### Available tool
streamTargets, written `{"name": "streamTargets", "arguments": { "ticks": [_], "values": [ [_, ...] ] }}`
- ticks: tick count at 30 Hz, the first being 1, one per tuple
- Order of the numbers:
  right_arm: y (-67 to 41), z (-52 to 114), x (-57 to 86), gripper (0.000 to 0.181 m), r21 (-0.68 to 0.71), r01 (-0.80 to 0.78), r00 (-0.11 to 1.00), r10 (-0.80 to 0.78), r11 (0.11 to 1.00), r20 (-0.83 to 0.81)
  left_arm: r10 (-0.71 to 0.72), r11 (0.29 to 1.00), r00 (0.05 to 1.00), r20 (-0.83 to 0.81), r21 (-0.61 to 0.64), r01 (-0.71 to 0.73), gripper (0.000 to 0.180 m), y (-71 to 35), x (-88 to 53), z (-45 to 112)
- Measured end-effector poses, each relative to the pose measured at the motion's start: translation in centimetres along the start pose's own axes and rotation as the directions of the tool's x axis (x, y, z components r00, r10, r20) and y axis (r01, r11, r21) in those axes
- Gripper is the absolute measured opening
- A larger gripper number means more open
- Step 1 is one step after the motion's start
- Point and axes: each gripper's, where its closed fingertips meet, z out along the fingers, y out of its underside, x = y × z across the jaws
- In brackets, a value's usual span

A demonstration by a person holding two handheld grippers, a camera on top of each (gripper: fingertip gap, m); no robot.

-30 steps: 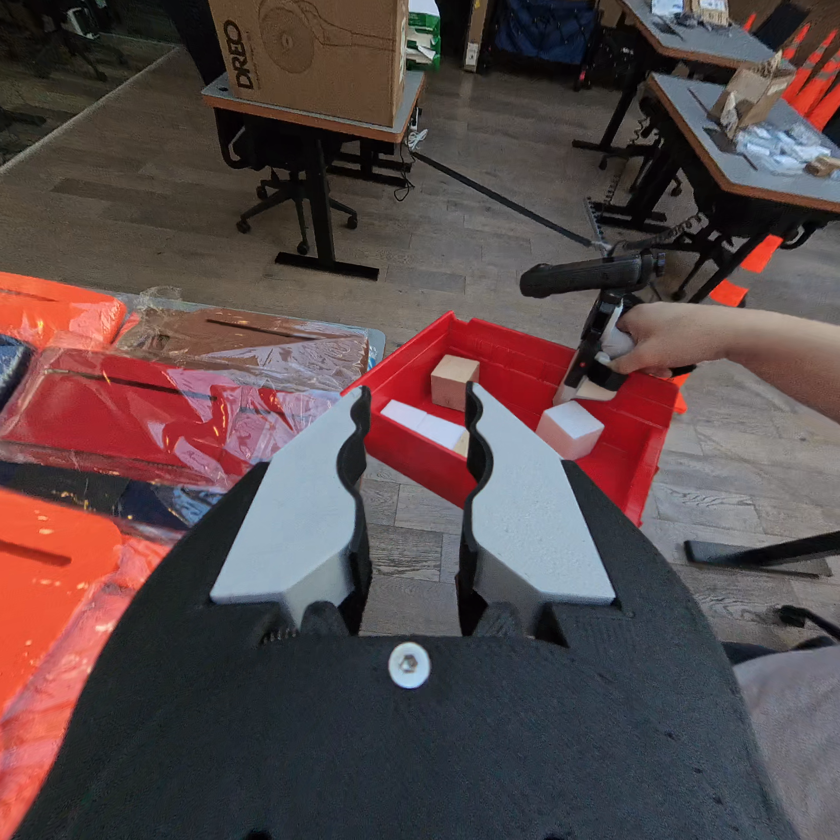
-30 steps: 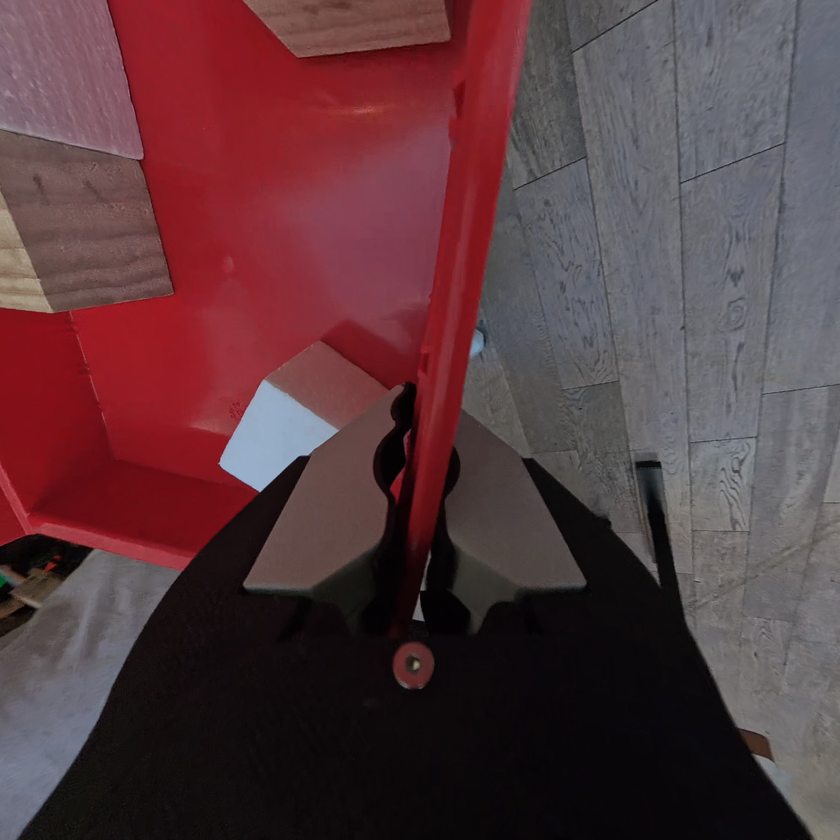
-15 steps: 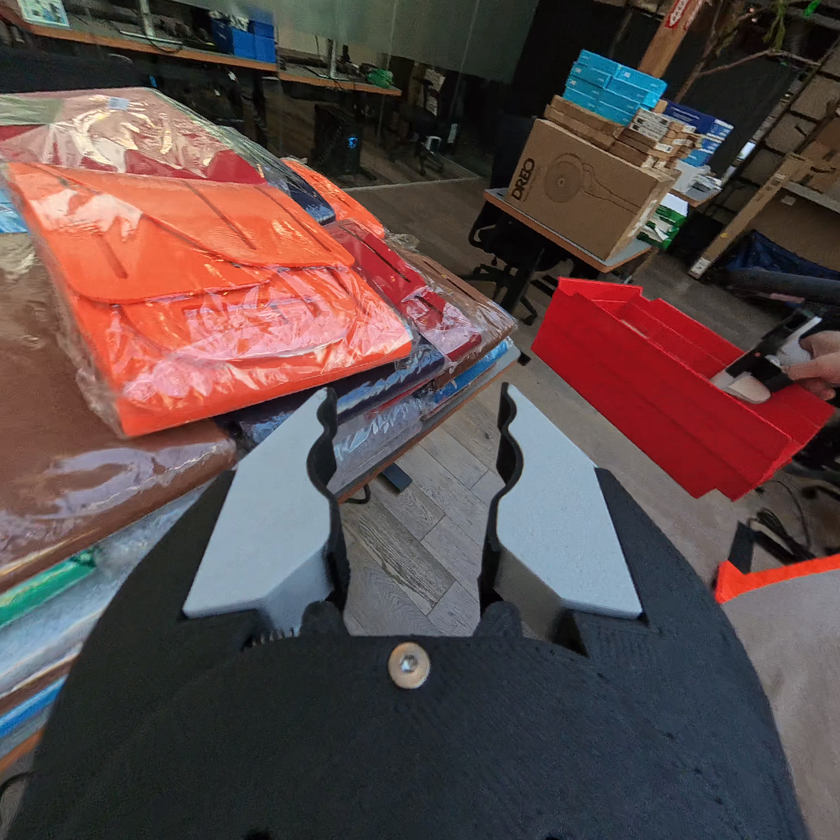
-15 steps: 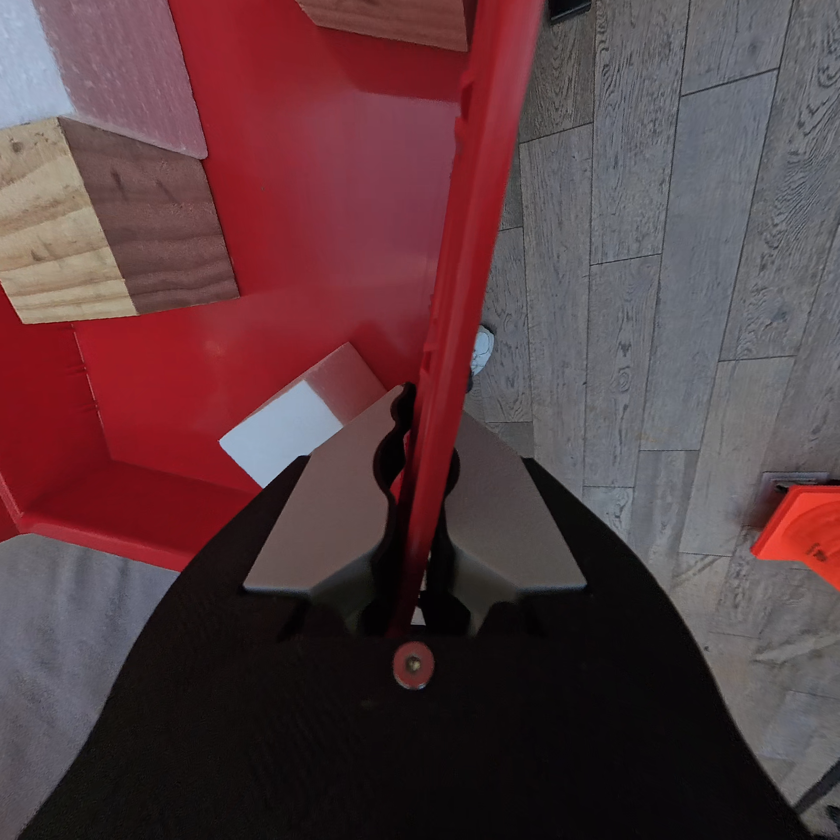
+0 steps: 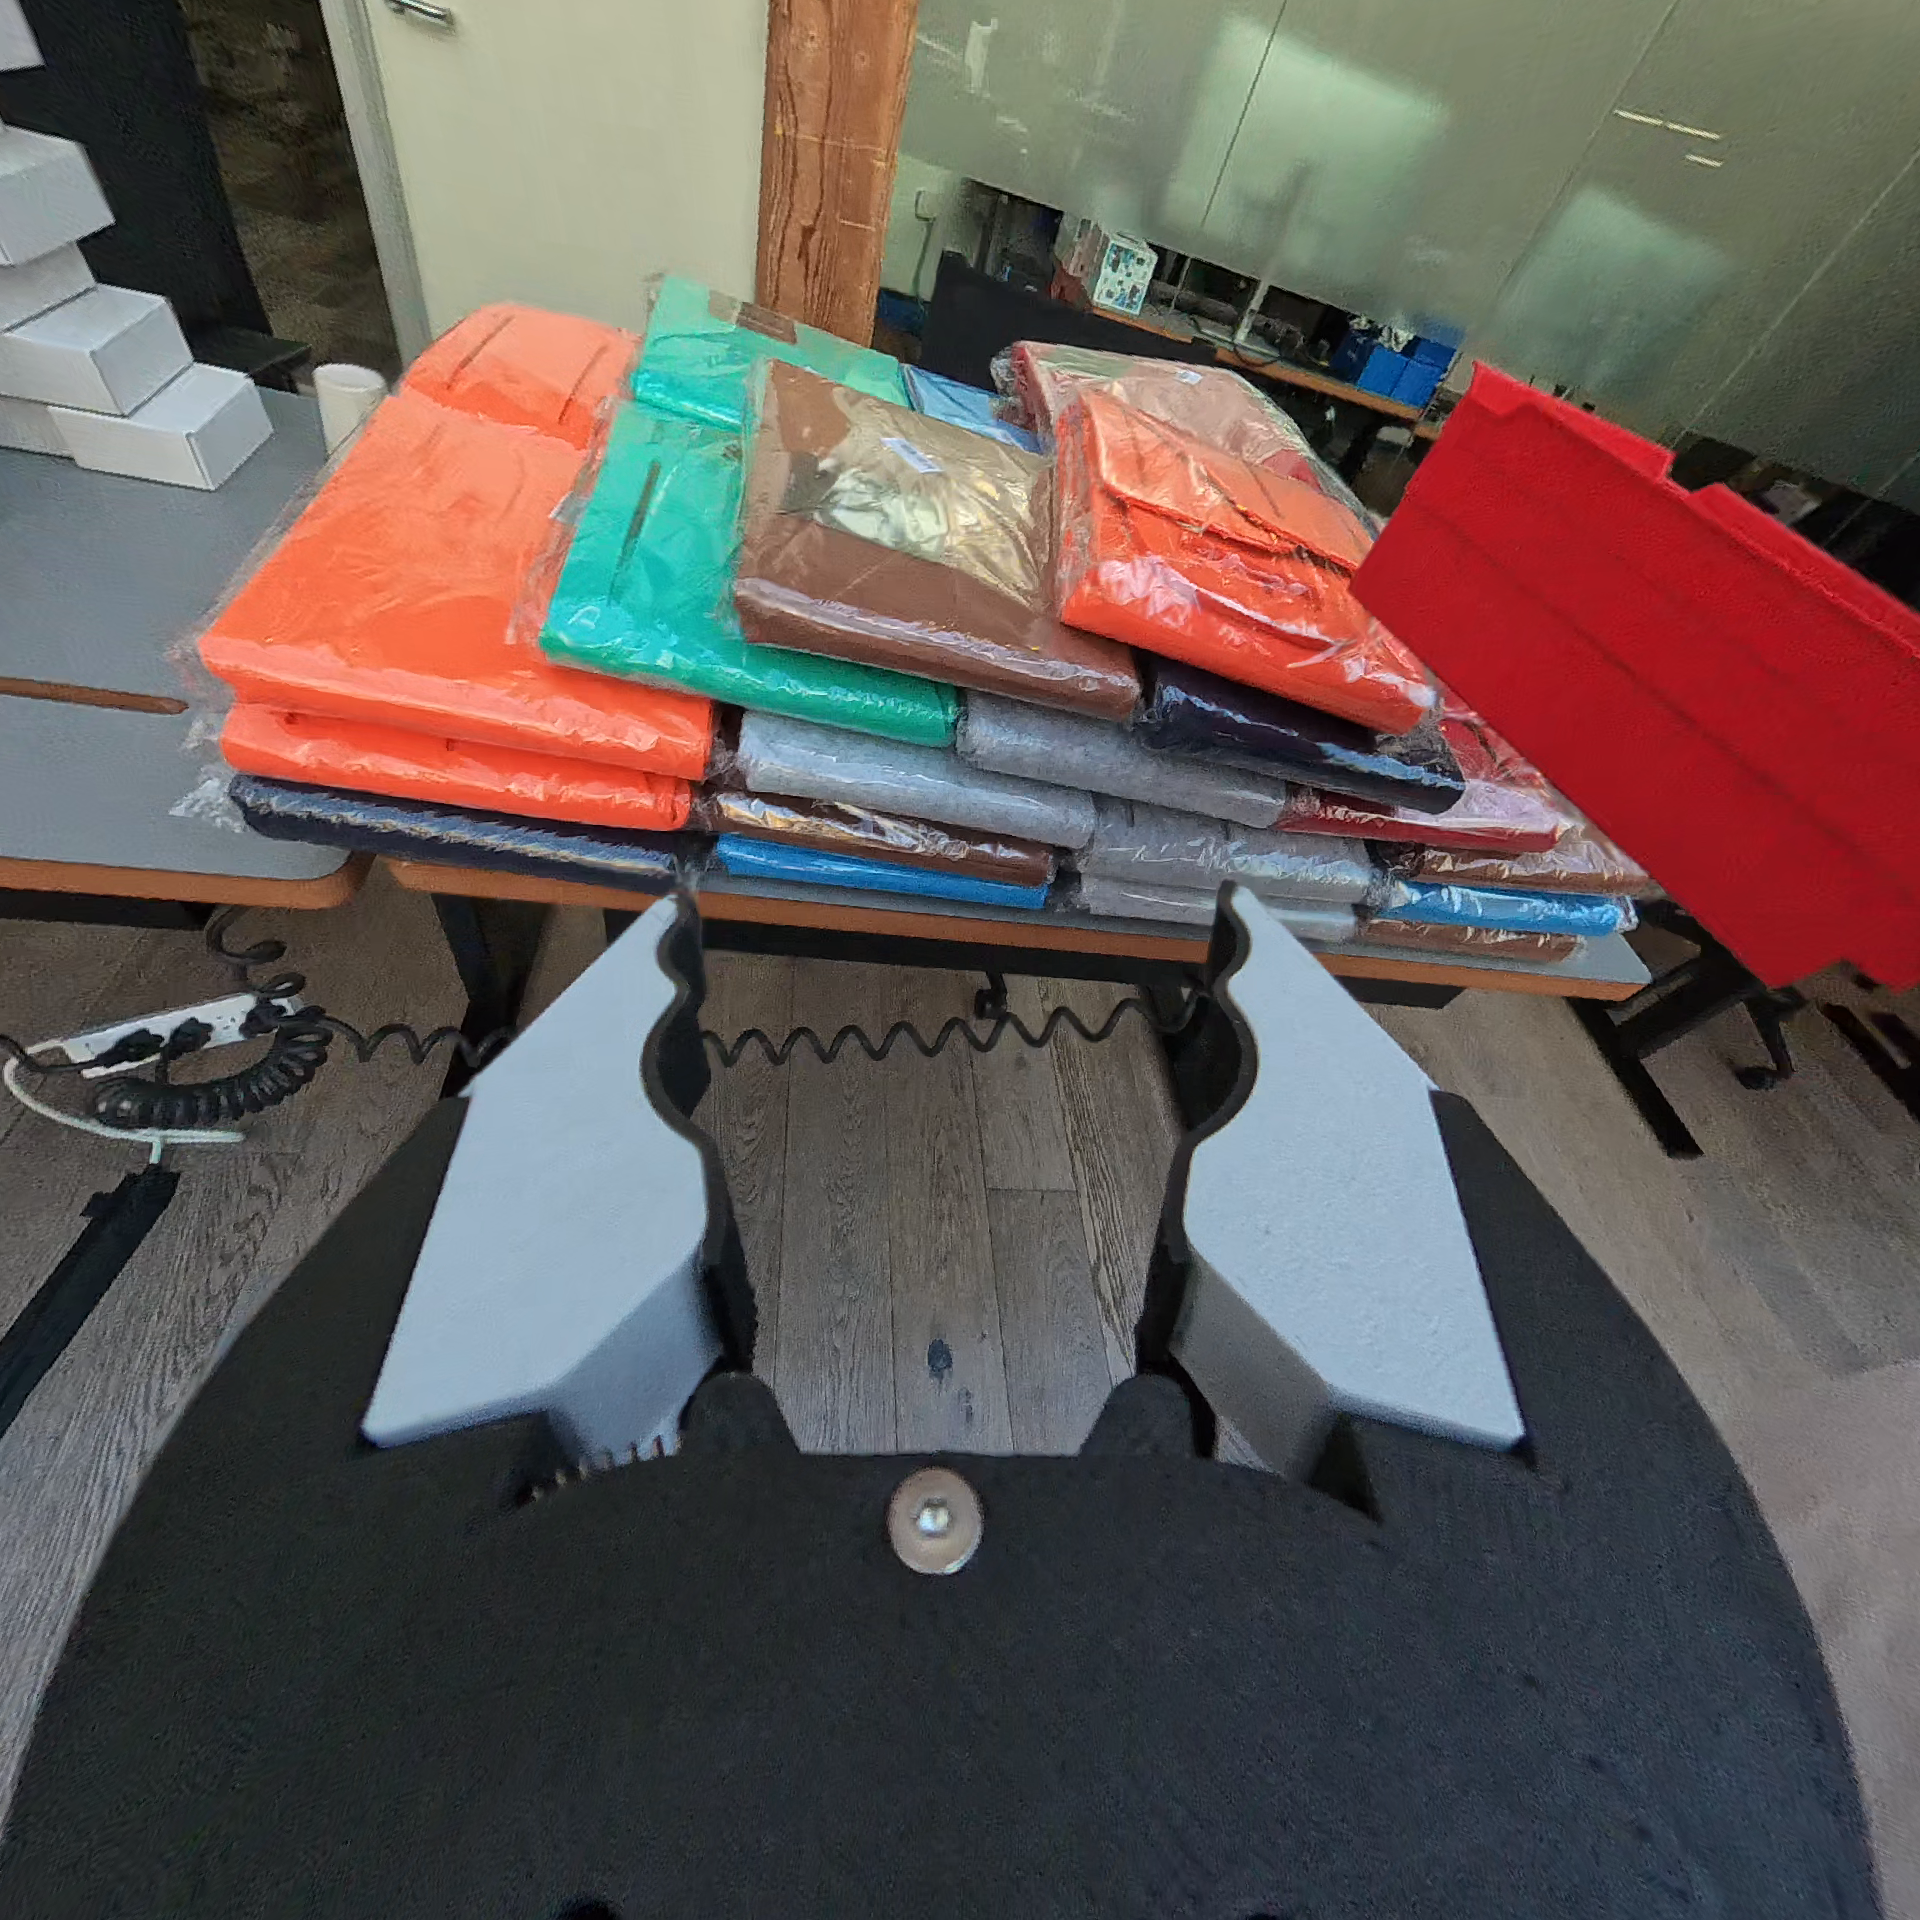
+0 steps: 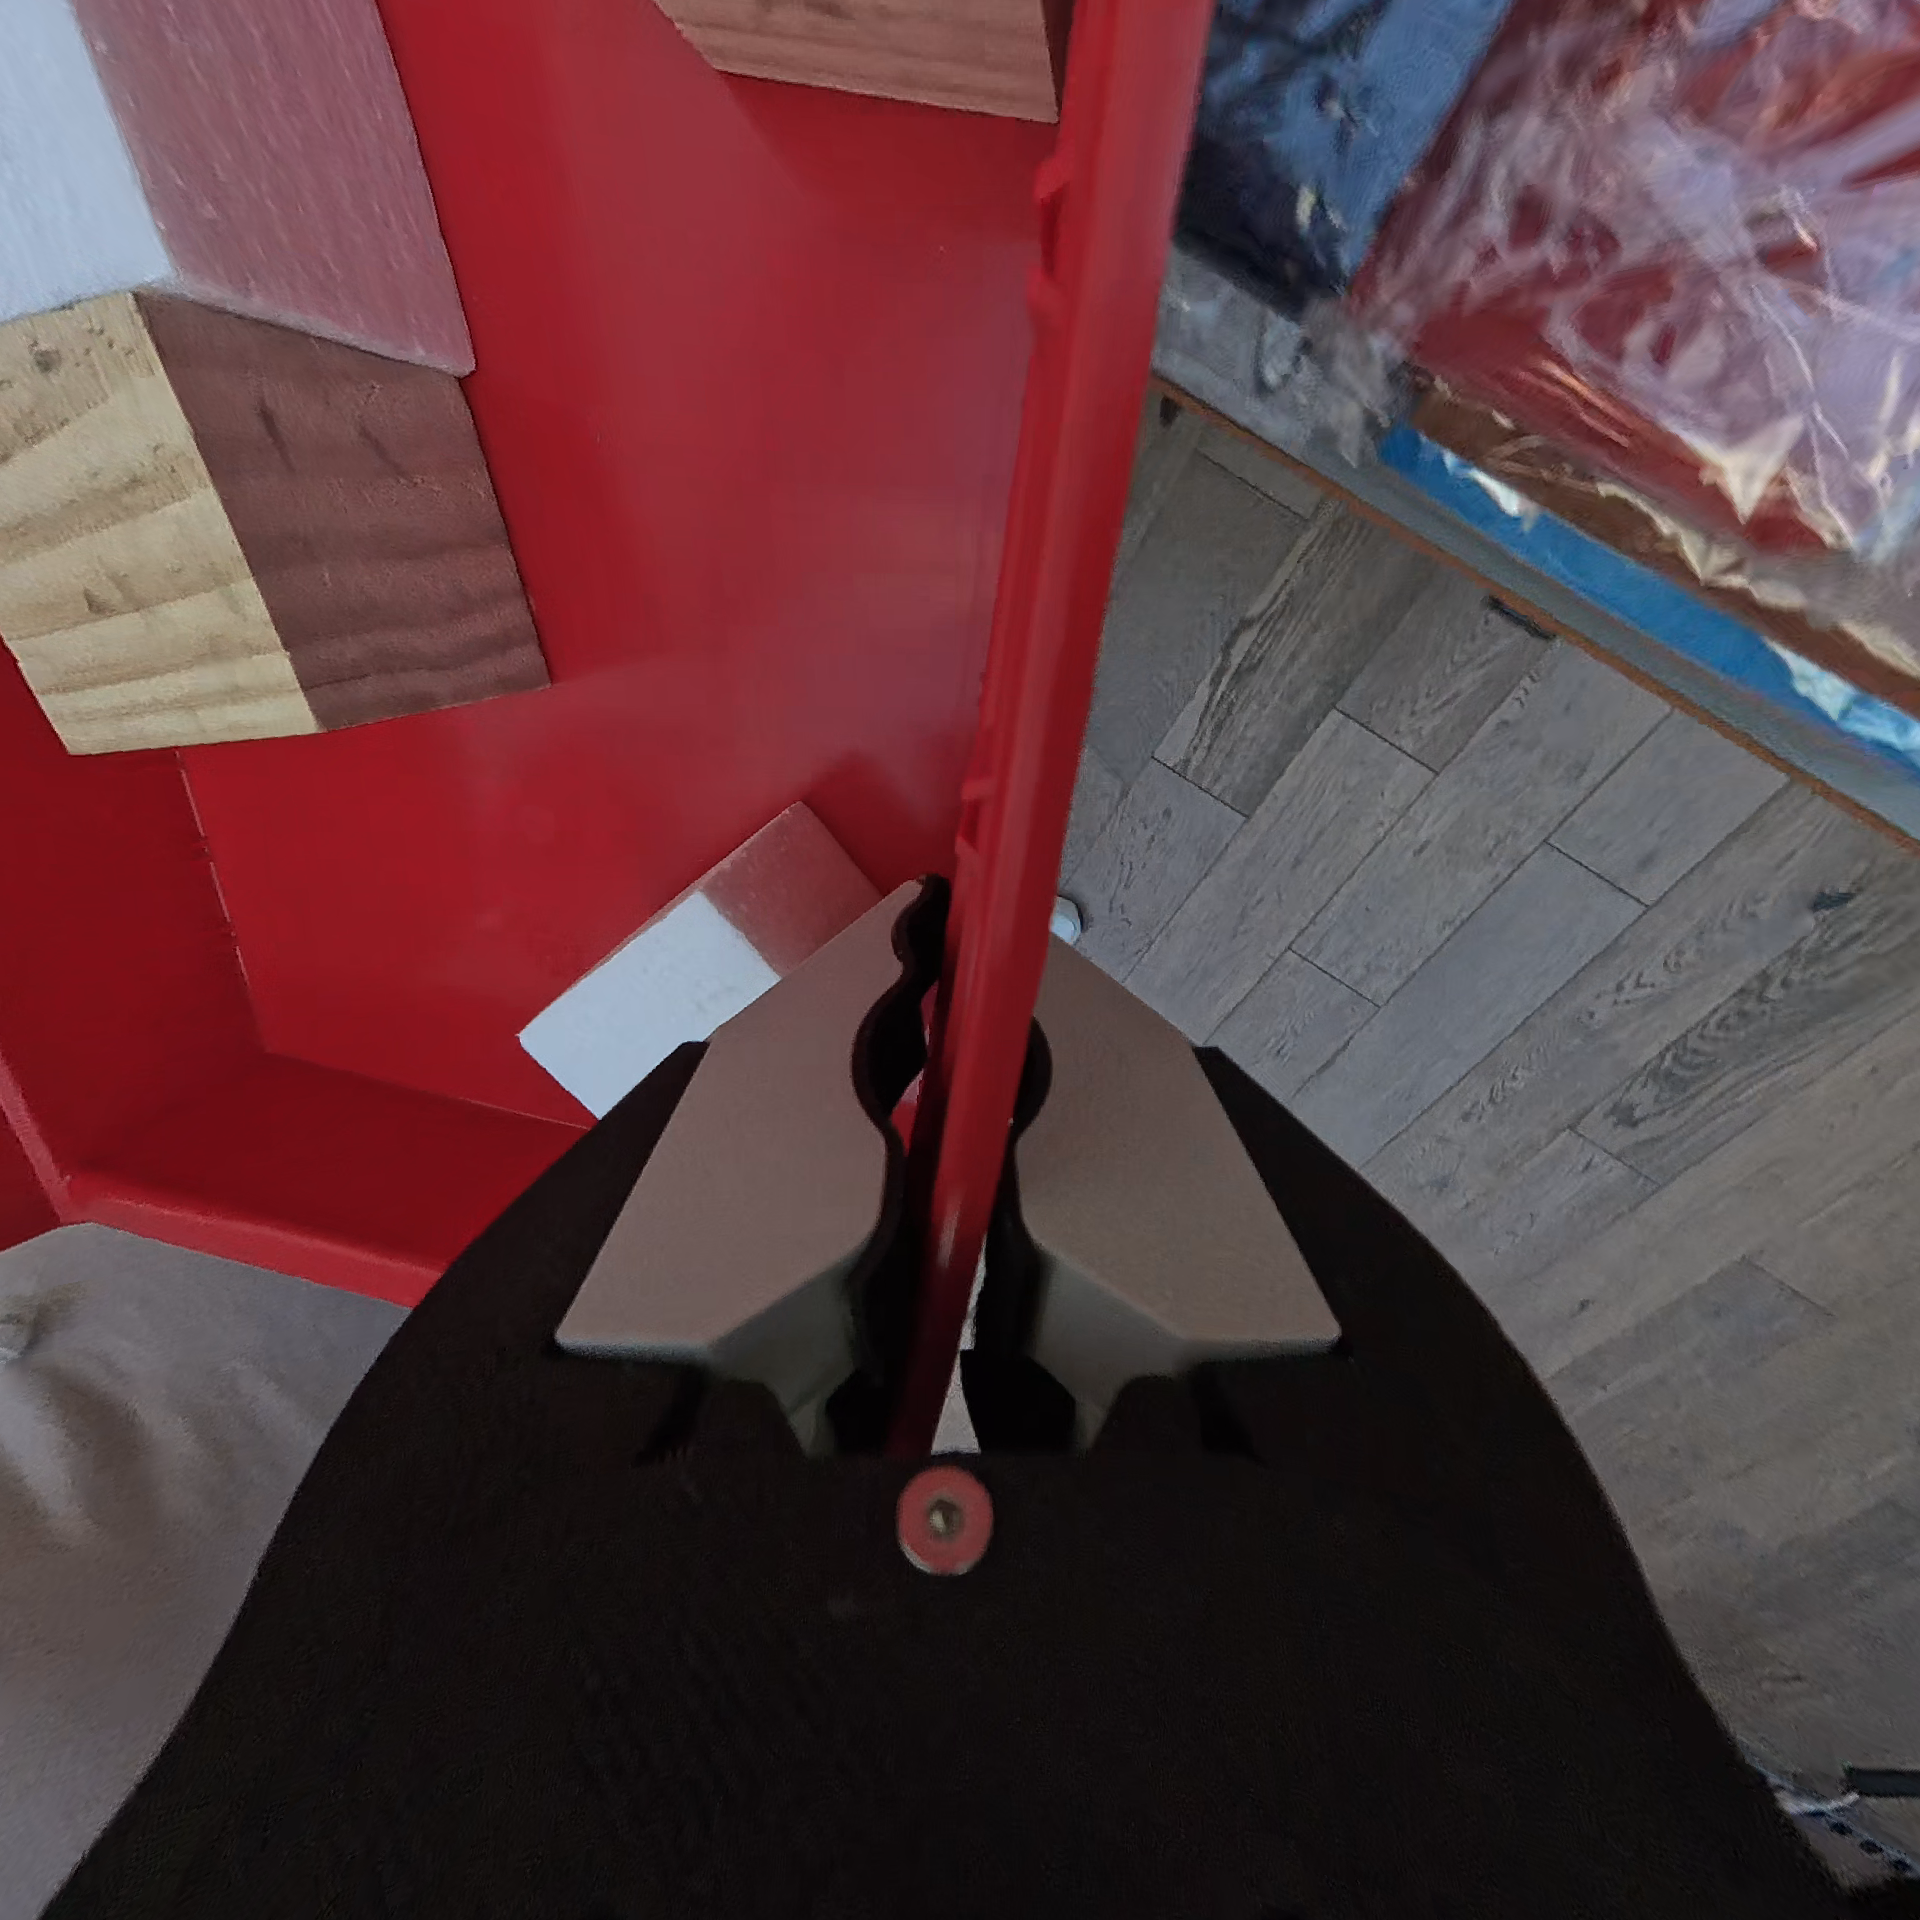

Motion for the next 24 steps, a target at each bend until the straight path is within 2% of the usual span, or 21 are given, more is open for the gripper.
{"name": "streamTargets", "arguments": {
  "ticks": [4, 10, 13, 18, 21, 24],
  "values": [
    [-8.6, 2.8, -9.1, 0.001, 0.049, 0.043, 0.998, -0.045, 0.998, 0.053, -0.059, 0.997, 0.998, 0.023, -0.052, 0.060, 0.095, 1.5, -8.0, -4.4],
    [-20.0, 9.2, -21.0, 0.001, 0.063, 0.016, 0.994, -0.022, 0.998, 0.109, -0.024, 0.984, 0.993, 0.114, -0.175, 0.044, 0.094, 2.3, -20.9, -11.7],
    [-25.0, 11.6, -24.6, 0.001, 0.049, 0.001, 0.994, -0.006, 0.999, 0.107, -0.005, 0.986, 0.985, 0.175, -0.162, 0.033, 0.093, 0.9, -26.4, -14.5],
    [-32.7, 14.2, -26.0, 0.002, 0.063, -0.055, 0.998, 0.053, 0.996, 0.038, -0.050, 0.994, 0.981, 0.188, -0.088, 0.067, 0.090, -1.7, -33.3, -14.5],
    [-36.2, 14.8, -24.0, 0.002, 0.072, -0.112, 0.994, 0.113, 0.991, -0.003, -0.093, 0.993, 0.982, 0.163, -0.050, 0.103, 0.085, -3.1, -36.1, -12.2],
    [-38.3, 15.1, -20.8, 0.001, 0.083, -0.193, 0.980, 0.196, 0.978, -0.030, -0.122, 0.988, 0.986, 0.110, -0.079, 0.131, 0.084, -3.7, -38.4, -8.3]
  ]
}}
